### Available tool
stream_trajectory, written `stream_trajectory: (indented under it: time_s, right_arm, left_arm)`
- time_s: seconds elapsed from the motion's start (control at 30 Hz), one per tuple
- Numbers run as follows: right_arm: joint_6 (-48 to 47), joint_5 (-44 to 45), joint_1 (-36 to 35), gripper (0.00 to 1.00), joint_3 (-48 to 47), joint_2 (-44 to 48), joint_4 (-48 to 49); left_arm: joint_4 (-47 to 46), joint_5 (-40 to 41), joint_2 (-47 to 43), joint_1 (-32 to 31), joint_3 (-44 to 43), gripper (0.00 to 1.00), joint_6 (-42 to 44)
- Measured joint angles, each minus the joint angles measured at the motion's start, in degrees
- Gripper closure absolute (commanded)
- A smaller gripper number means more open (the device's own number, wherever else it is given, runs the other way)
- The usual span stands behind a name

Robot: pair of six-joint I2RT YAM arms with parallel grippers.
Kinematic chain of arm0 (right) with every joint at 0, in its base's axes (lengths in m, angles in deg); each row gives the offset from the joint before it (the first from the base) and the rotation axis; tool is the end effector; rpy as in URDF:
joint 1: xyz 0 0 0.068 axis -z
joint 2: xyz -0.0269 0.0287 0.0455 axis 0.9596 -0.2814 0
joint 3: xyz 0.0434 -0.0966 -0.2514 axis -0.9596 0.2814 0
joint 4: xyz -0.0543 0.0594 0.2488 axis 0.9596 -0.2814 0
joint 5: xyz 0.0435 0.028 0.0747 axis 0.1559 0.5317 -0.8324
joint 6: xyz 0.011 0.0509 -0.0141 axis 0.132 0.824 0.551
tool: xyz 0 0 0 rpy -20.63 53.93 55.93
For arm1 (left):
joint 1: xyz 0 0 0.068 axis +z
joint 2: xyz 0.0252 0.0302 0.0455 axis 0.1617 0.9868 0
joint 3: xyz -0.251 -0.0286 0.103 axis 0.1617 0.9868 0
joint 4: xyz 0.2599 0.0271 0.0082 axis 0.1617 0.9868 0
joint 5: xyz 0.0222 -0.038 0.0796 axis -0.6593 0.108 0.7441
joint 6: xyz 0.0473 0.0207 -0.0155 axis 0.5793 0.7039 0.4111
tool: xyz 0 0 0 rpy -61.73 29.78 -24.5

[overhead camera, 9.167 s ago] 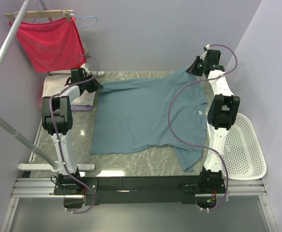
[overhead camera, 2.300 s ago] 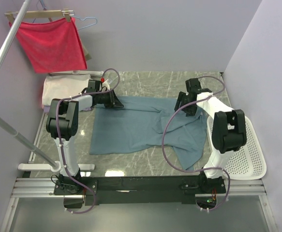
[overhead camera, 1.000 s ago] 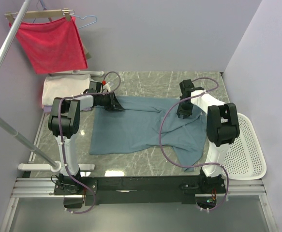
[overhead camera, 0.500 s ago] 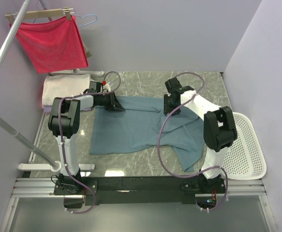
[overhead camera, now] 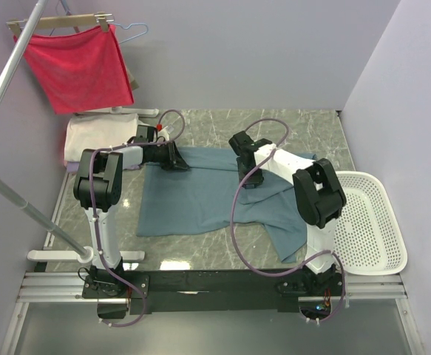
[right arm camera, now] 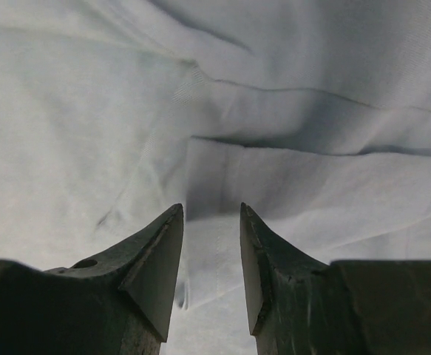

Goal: Fold and stack the t-shirts
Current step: Fold the flattened tshirt in 1/3 of the way

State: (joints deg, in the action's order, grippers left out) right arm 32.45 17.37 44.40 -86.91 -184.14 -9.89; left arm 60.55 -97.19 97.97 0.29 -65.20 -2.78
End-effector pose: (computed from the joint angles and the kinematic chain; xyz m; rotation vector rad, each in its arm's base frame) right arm 0.3445 0.1850 0.1814 -0.1352 2.7932 -0.0741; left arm 0.4247 -0.0930 0.1329 0.0241 2.4779 -1.2240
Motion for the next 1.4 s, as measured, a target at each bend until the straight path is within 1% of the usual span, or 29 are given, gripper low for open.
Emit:
stream_trajectory:
  time_s: [0.13, 0.23, 0.27, 0.33, 0.37, 0.47, 0.5, 0.53, 0.57, 0.67, 0.93, 1.13, 1.4]
  right_arm:
    - [0.9, 3.3, -0.6, 0.59, -0.9, -2.2, -1.0]
    - [1.2, 4.7, -0.8, 0.65, -1.1, -3.0, -1.5]
    - [1.4, 5.1, -0.9, 0.7, -1.2, -3.0, -1.7]
    - [1.6, 5.9, -0.9, 0.74, -1.2, -3.0, -1.8]
    - [1.6, 6.2, -1.0, 0.81, -1.2, -3.0, -1.9]
    - [1.7, 6.5, -1.0, 0.9, -1.2, -3.0, -2.0]
    - [1.7, 6.6, -1.0, 0.9, -1.2, -3.0, -2.0]
    - [1.7, 6.6, -1.0, 0.85, -1.2, -3.0, -2.1]
    - [1.7, 6.6, -1.0, 0.78, -1.2, -3.0, -2.1]
    - [1.6, 6.3, -1.1, 0.73, -1.6, -3.0, -2.4]
    - [1.5, 5.3, -2.0, 0.72, -4.0, -3.0, -2.5]
    - [1.6, 4.4, -3.0, 0.71, -4.2, -4.2, -2.3]
    - [2.4, 6.2, -3.2, 0.69, -4.6, -6.0, -2.8]
  left_arm:
    - [0.0, 0.0, 0.0, 0.0, 0.1, 0.81, 0.2]
    - [0.0, 0.0, 0.0, 0.0, 0.1, 0.81, 0.4]
    - [0.0, 0.0, 0.0, 0.0, 0.1, 0.81, 0.5]
    - [0.0, 0.0, 0.0, 0.0, 0.1, 0.81, 0.8]
    - [0.0, 0.0, 0.0, 0.0, 0.1, 0.81, 0.9]
    - [0.0, 0.0, 0.0, 0.0, 0.1, 0.81, 0.9]
    - [0.0, 0.0, 0.0, 0.0, 0.1, 0.81, 0.9]
    - [0.0, 0.0, 0.0, 0.0, 0.1, 0.82, 1.0]
    - [0.0, 0.0, 0.0, 0.0, 0.1, 0.82, 1.0]
    - [0.0, 0.0, 0.0, 0.0, 0.1, 0.81, 1.1]
    - [0.0, 0.0, 0.0, 0.0, 0.1, 0.82, 1.1]
    - [0.1, 0.0, 0.0, 0.0, 0.1, 0.82, 1.2]
    - [0.2, -0.1, 0.5, 0.0, 0.1, 0.82, 1.3]
